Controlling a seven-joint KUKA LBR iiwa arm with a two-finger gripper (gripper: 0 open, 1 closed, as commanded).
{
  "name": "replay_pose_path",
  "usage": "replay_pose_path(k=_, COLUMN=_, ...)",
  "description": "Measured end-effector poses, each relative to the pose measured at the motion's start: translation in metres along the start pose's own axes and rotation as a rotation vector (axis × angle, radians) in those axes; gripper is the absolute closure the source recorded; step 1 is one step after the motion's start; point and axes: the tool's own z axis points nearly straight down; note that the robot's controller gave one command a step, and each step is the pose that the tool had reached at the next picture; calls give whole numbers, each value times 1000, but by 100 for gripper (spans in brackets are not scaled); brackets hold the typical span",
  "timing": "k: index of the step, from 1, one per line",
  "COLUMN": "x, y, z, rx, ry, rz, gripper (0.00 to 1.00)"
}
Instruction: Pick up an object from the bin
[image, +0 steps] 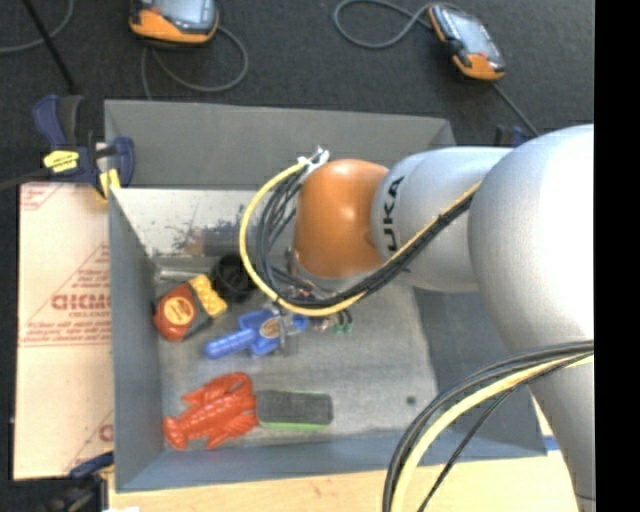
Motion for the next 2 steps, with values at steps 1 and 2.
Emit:
replay_pose_path(k=1, x=0, y=0, z=-1, rx=-1, ry=0, rz=1, gripper=100)
replay_pose_path(k=2, x=-32, y=-27, z=-1, rx=-2, ry=2, rz=-15, gripper=100)
